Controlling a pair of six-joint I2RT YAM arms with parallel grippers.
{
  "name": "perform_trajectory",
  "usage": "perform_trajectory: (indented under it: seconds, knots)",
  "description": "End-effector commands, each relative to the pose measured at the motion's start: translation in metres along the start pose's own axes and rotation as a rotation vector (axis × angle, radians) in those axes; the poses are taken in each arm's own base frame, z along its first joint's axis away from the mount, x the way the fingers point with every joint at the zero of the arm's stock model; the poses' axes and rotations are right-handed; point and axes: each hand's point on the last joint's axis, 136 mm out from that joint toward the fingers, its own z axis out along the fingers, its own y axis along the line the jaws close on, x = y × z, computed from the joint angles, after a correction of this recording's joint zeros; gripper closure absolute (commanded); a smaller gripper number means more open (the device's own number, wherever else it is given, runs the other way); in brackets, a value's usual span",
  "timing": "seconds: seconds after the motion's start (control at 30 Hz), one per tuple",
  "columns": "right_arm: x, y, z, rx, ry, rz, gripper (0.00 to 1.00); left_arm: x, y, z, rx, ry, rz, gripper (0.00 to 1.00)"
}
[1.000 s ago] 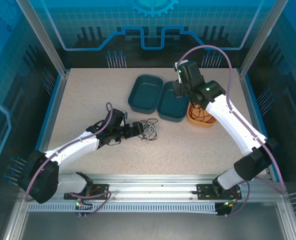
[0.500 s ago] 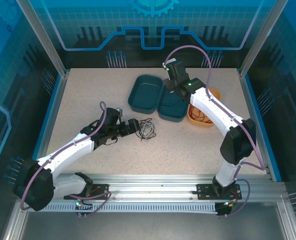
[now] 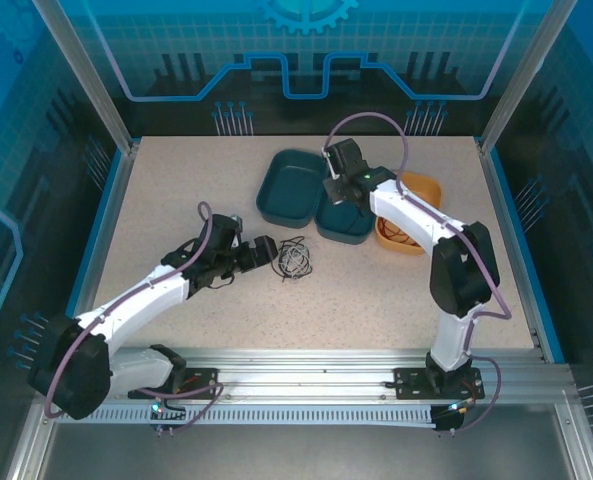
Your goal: Untangle the cables
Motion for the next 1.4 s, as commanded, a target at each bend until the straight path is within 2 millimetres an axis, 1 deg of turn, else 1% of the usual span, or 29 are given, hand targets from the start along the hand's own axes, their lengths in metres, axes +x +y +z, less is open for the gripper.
perform_trajectory:
  seconds: [0.0,0.13,0.27,0.4,0.47,0.53,0.6,0.7,0.77,0.87,1.07,1.1,1.23,1.37]
  knots:
    - [0.014,-0.001,0.020,-0.078,0.074,0.088,1.00,-0.004,-0.004,0.001,0.012,0.004,0.016,0.01]
    - [0.020,0.003,0.039,-0.157,0.135,0.141,1.00,-0.006,-0.006,0.002,0.016,0.005,0.015,0.01]
    - [0.030,-0.001,0.060,-0.153,0.189,0.172,1.00,-0.007,-0.009,0.003,0.024,0.006,0.018,0.01]
    - [0.031,-0.009,0.070,-0.155,0.204,0.219,1.00,-0.009,-0.011,0.003,0.026,0.013,0.028,0.01]
    - [0.033,-0.015,0.074,-0.146,0.222,0.249,1.00,-0.010,-0.012,0.004,0.017,0.019,0.036,0.01]
    - [0.037,-0.016,0.079,-0.154,0.247,0.270,0.99,-0.012,-0.014,0.003,0.018,0.016,0.040,0.01]
    - [0.043,-0.016,0.083,-0.156,0.274,0.281,0.96,-0.014,-0.015,0.002,0.023,0.009,0.039,0.01]
    - [0.048,-0.016,0.084,-0.152,0.304,0.287,0.85,-0.015,-0.015,-0.001,0.023,-0.002,0.039,0.01]
    - [0.047,-0.017,0.079,-0.151,0.305,0.289,0.73,-0.016,-0.015,-0.003,0.021,-0.006,0.038,0.01]
    - [0.041,-0.019,0.065,-0.152,0.283,0.291,0.62,-0.017,-0.015,-0.006,0.017,-0.011,0.036,0.01]
    - [0.027,-0.026,0.030,-0.155,0.222,0.299,0.51,-0.019,-0.016,-0.013,0.028,-0.030,0.029,0.01]
    - [0.025,-0.026,0.025,-0.156,0.212,0.301,0.49,-0.019,-0.016,-0.013,0.029,-0.032,0.028,0.01]
    - [0.018,-0.021,-0.002,-0.172,0.168,0.293,0.49,-0.018,-0.018,-0.010,0.036,-0.023,0.026,0.01]
    - [0.015,-0.006,-0.040,-0.189,0.120,0.259,0.50,-0.015,-0.020,-0.002,0.055,0.003,0.023,0.02]
